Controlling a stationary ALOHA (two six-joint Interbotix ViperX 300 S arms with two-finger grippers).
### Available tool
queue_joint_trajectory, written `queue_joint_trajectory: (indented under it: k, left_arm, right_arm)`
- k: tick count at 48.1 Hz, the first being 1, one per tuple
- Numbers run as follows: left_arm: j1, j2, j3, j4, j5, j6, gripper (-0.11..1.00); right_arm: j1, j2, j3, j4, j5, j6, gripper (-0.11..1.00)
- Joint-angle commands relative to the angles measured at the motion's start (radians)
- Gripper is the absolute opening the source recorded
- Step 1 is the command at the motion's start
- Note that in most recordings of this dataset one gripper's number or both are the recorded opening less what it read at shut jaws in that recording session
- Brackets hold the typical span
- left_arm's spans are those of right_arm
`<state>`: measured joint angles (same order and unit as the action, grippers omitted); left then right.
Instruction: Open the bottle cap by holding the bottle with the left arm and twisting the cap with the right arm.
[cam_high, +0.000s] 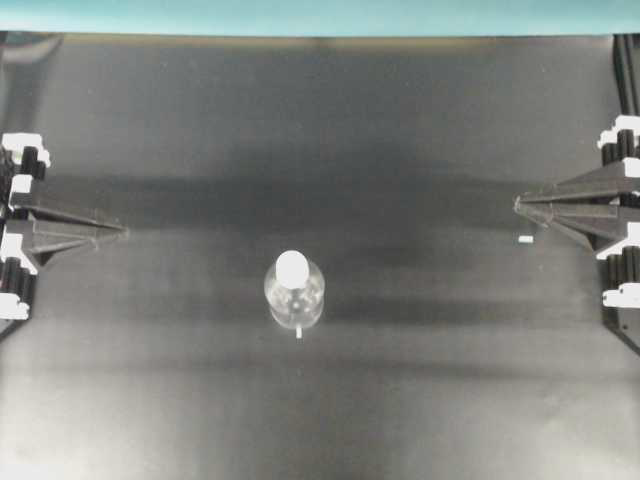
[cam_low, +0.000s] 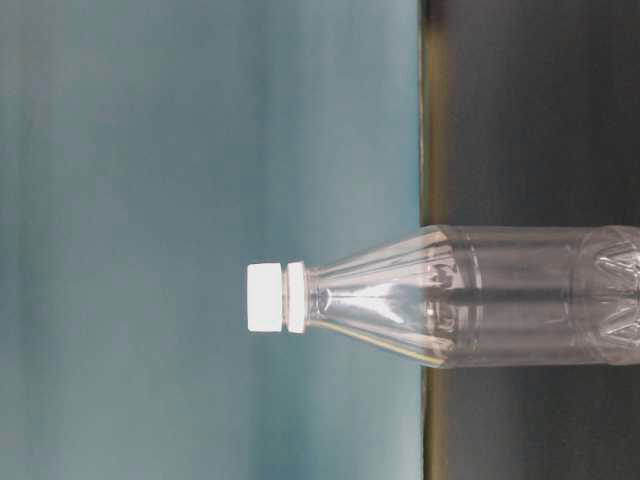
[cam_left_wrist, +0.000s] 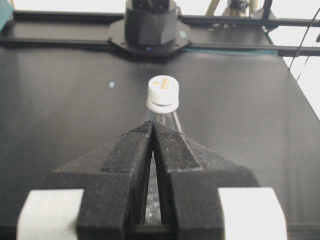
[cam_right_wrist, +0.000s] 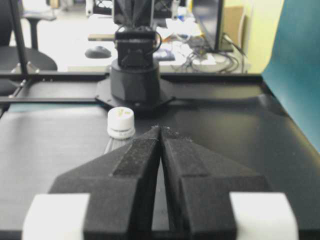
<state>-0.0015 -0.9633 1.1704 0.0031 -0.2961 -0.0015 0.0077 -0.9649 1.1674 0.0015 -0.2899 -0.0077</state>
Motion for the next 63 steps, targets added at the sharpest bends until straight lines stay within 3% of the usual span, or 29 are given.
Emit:
queue_joint_trajectory:
  k: [1, 5, 21, 25, 35, 38, 63]
  left_arm:
    - [-0.012, 0.064, -0.077, 0.043, -0.006, -0.011, 0.14]
    - [-0.011, 0.124, -0.117, 0.043, -0.006, -0.009, 0.09]
    - [-0.012, 0.347, -0.27, 0.041, -0.1, -0.002, 0.13]
    - [-0.012, 0.408, -0.31, 0.043, -0.143, -0.009, 0.28]
    - [-0.017, 0.571, -0.425, 0.043, -0.186, -0.037, 0.88]
    - [-0.017, 0.623, -0.456, 0.043, -0.187, -0.055, 0.97]
    - [-0.043, 0.877, -0.454, 0.043, -0.236, -0.149, 0.98]
  right_arm:
    - [-0.015, 0.012, -0.006, 0.006, -0.006, 0.017, 0.03]
    - [-0.015, 0.018, -0.008, 0.02, 0.009, 0.018, 0.01]
    - [-0.017, 0.012, -0.011, 0.031, 0.094, 0.018, 0.0]
    - [-0.018, 0.008, -0.012, 0.031, 0.1, 0.02, 0.0]
    - [-0.017, -0.003, -0.012, 0.031, 0.104, 0.021, 0.0]
    - [-0.017, -0.006, -0.012, 0.031, 0.103, 0.021, 0.0]
    - [-0.018, -0.011, -0.012, 0.048, 0.129, 0.025, 0.0]
